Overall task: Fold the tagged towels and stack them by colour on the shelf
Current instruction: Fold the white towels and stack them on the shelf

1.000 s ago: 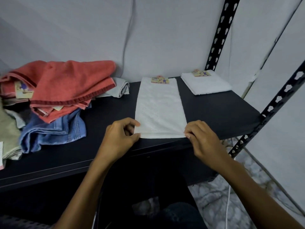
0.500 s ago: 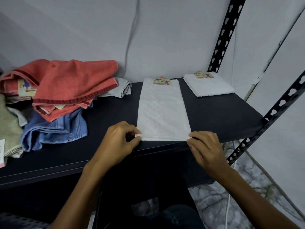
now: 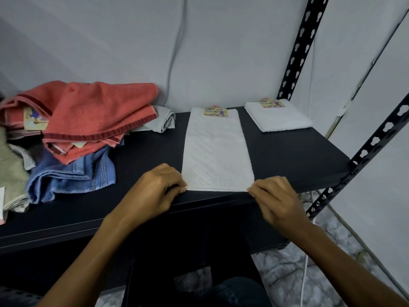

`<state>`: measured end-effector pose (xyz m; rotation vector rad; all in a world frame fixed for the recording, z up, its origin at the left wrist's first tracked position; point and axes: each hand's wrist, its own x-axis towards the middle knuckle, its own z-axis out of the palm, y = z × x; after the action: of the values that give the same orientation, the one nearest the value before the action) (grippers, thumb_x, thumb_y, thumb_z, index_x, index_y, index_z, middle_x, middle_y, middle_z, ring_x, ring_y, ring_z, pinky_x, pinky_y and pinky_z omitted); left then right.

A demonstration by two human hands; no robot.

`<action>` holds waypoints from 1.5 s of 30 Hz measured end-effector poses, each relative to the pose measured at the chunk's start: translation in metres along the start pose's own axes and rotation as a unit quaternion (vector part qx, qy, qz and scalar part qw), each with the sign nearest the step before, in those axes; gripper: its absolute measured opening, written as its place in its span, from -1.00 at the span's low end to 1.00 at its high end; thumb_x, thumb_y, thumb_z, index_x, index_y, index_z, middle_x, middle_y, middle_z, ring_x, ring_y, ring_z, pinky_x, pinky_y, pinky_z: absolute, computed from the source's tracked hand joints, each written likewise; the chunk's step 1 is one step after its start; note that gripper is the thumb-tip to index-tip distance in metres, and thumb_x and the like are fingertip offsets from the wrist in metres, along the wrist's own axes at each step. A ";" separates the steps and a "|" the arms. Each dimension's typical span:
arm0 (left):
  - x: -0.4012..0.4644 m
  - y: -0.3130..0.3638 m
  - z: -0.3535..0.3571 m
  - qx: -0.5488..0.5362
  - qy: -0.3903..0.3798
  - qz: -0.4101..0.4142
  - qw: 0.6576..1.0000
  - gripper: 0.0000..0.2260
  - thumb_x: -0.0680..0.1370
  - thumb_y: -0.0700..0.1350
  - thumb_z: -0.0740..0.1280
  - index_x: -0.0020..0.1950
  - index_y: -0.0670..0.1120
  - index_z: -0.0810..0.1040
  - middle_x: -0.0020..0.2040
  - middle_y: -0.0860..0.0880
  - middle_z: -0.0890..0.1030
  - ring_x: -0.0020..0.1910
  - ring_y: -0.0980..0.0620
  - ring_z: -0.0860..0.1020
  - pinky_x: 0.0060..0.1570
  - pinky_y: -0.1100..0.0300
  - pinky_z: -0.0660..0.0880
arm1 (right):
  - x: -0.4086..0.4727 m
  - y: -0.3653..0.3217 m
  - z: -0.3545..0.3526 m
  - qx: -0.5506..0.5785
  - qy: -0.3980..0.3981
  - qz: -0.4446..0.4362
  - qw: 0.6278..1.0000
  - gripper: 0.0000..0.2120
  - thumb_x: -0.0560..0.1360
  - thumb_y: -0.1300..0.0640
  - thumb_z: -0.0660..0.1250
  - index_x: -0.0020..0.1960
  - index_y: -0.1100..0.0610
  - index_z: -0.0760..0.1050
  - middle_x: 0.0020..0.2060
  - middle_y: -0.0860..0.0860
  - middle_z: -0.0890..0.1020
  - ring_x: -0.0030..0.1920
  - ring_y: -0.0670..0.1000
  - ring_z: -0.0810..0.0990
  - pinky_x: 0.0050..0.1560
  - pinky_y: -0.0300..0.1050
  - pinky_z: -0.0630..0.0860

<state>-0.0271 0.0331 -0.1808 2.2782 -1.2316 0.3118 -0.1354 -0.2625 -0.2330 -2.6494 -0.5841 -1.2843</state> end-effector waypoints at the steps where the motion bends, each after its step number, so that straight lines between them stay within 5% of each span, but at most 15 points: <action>1: 0.000 0.000 -0.001 0.002 -0.006 -0.002 1.000 -0.97 0.51 -0.16 0.45 -0.11 -0.04 0.66 -0.14 0.17 0.59 -0.09 0.17 0.52 -0.11 0.13 0.54 | 0.000 0.000 0.000 -0.007 -0.001 0.000 1.000 -0.86 0.41 0.42 0.44 -0.06 0.28 0.66 -0.12 0.10 0.64 -0.16 0.10 0.54 -0.16 0.01 0.44; 8: 0.008 0.006 -0.004 -0.043 -0.008 -0.083 0.996 -0.82 0.52 0.09 0.39 -0.21 0.03 0.64 -0.19 0.19 0.53 -0.12 0.16 0.52 -0.13 0.26 0.44 | 0.028 -0.012 -0.011 0.068 -0.007 0.108 0.992 -0.82 0.53 0.13 0.33 -0.08 0.18 0.68 -0.13 0.00 0.64 -0.12 0.05 0.55 -0.11 -0.01 0.42; 11: 0.029 0.013 0.005 -0.016 0.053 -0.111 0.992 -0.78 0.56 0.05 0.36 -0.22 -0.01 0.61 -0.17 0.09 0.54 -0.15 0.10 0.51 -0.11 0.17 0.44 | 0.056 -0.028 -0.003 0.061 -0.075 0.220 0.971 -0.71 0.56 0.06 0.24 0.10 0.20 0.64 0.07 0.06 0.64 0.06 0.12 0.58 0.06 0.04 0.50; 14: 0.057 0.018 0.014 0.022 0.067 -0.139 0.988 -0.83 0.59 -0.03 0.31 0.05 -0.08 0.63 0.06 -0.04 0.58 0.09 -0.04 0.50 0.07 0.03 0.45 | 0.090 -0.036 0.010 0.033 -0.193 0.279 0.940 -0.62 0.63 0.10 0.18 0.37 0.26 0.45 0.39 0.16 0.45 0.38 0.15 0.40 0.34 0.05 0.35; 18: 0.074 0.014 0.026 0.121 -0.128 -0.163 0.971 -0.51 0.67 0.10 0.10 0.54 -0.08 0.22 0.60 -0.07 0.08 0.58 -0.04 -0.03 0.47 -0.21 0.12 | 0.107 -0.037 0.029 -0.015 -0.323 0.263 0.909 -0.48 0.68 0.00 0.00 0.54 0.27 0.11 0.56 0.16 0.12 0.55 0.11 0.08 0.50 0.00 0.13; 21: 0.068 0.009 0.032 0.109 -0.243 -0.177 0.948 -0.43 0.67 0.17 -0.10 0.62 -0.03 -0.13 0.62 0.01 -0.21 0.57 0.06 -0.25 0.52 -0.17 -0.19 | 0.096 -0.035 0.032 -0.014 -0.404 0.273 0.873 -0.40 0.68 -0.09 -0.15 0.59 0.21 -0.16 0.59 0.10 -0.13 0.58 0.04 -0.17 0.57 0.01 -0.15; 24: 0.062 0.010 0.031 0.121 -0.260 -0.174 0.942 -0.41 0.66 0.21 -0.13 0.61 -0.02 -0.20 0.60 0.01 -0.26 0.57 0.07 -0.28 0.53 -0.13 -0.22 | 0.092 -0.034 0.027 -0.006 -0.426 0.269 0.864 -0.37 0.67 -0.13 -0.19 0.59 0.20 -0.24 0.58 0.09 -0.23 0.57 0.01 -0.26 0.56 0.00 -0.21; 26: 0.061 0.011 0.027 0.152 -0.247 -0.155 0.944 -0.39 0.65 0.23 -0.11 0.62 -0.02 -0.13 0.62 0.00 -0.16 0.58 0.05 -0.18 0.52 -0.10 -0.11 | 0.094 -0.032 0.022 -0.005 -0.442 0.260 0.859 -0.37 0.67 -0.14 -0.17 0.59 0.21 -0.20 0.59 0.09 -0.18 0.58 0.02 -0.21 0.56 0.00 -0.17; 28: 0.066 0.008 0.022 0.155 -0.224 -0.138 0.952 -0.42 0.64 0.25 -0.07 0.60 0.01 0.04 0.59 -0.01 0.04 0.53 0.02 0.00 0.42 -0.06 0.04 | 0.099 -0.026 0.019 -0.009 -0.438 0.258 0.861 -0.40 0.66 -0.14 -0.07 0.55 0.24 0.09 0.56 0.12 0.10 0.55 0.10 0.08 0.53 0.01 0.09; 30: 0.075 0.004 0.019 0.112 -0.183 -0.148 0.966 -0.51 0.64 0.22 -0.02 0.52 0.04 0.23 0.44 -0.01 0.26 0.38 0.01 0.16 0.27 0.00 0.14 | 0.107 -0.013 0.018 0.002 -0.382 0.279 0.881 -0.59 0.64 -0.10 0.03 0.19 0.17 0.48 0.25 0.07 0.45 0.23 0.11 0.45 0.22 0.05 0.44; 32: 0.084 0.003 0.021 0.097 -0.125 -0.155 0.975 -0.59 0.66 0.13 0.03 0.45 0.02 0.33 0.27 -0.01 0.36 0.27 0.01 0.23 0.15 0.05 0.16 | 0.118 -0.002 0.022 0.033 -0.274 0.308 0.910 -0.67 0.63 -0.02 0.07 -0.07 0.14 0.51 0.00 0.04 0.52 0.00 0.10 0.52 -0.02 0.03 0.50; 36: 0.096 0.003 0.033 0.111 -0.099 -0.155 0.977 -0.66 0.65 0.03 0.10 0.36 -0.08 0.41 0.25 -0.04 0.38 0.31 -0.02 0.28 0.14 0.05 0.18 | 0.130 0.013 0.045 0.035 -0.289 0.256 0.922 -0.69 0.66 0.07 0.10 0.18 0.27 0.46 0.14 0.11 0.52 0.14 0.14 0.51 0.12 0.02 0.45; 39: 0.094 -0.003 0.038 0.118 -0.108 -0.148 0.976 -0.61 0.65 0.07 0.08 0.41 -0.09 0.37 0.34 -0.03 0.34 0.37 0.01 0.28 0.25 0.02 0.20 | 0.122 0.016 0.058 0.009 -0.372 0.218 0.902 -0.56 0.68 -0.01 0.00 0.40 0.27 0.32 0.37 0.11 0.39 0.36 0.11 0.37 0.37 -0.02 0.30; 41: 0.089 -0.006 0.041 0.124 -0.115 -0.142 0.975 -0.54 0.66 0.10 0.02 0.51 -0.07 0.25 0.45 -0.02 0.25 0.45 0.05 0.19 0.37 0.00 0.12 | 0.116 0.017 0.060 -0.004 -0.400 0.210 0.892 -0.44 0.68 -0.06 -0.09 0.55 0.26 0.07 0.56 0.10 0.13 0.54 0.07 0.10 0.54 -0.03 0.04; 45: 0.087 -0.005 0.042 0.122 -0.208 -0.176 0.954 -0.44 0.67 0.15 -0.10 0.61 -0.06 -0.08 0.62 -0.01 -0.14 0.58 0.07 -0.18 0.52 -0.16 -0.17 | 0.115 0.016 0.058 0.008 -0.450 0.227 0.863 -0.37 0.67 -0.14 -0.17 0.59 0.21 -0.22 0.58 0.06 -0.22 0.57 -0.01 -0.25 0.56 -0.04 -0.22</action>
<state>0.0234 -0.0494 -0.1796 2.8224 -0.9824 -0.1688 -0.0225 -0.2273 -0.1790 -2.9849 -0.0061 0.1358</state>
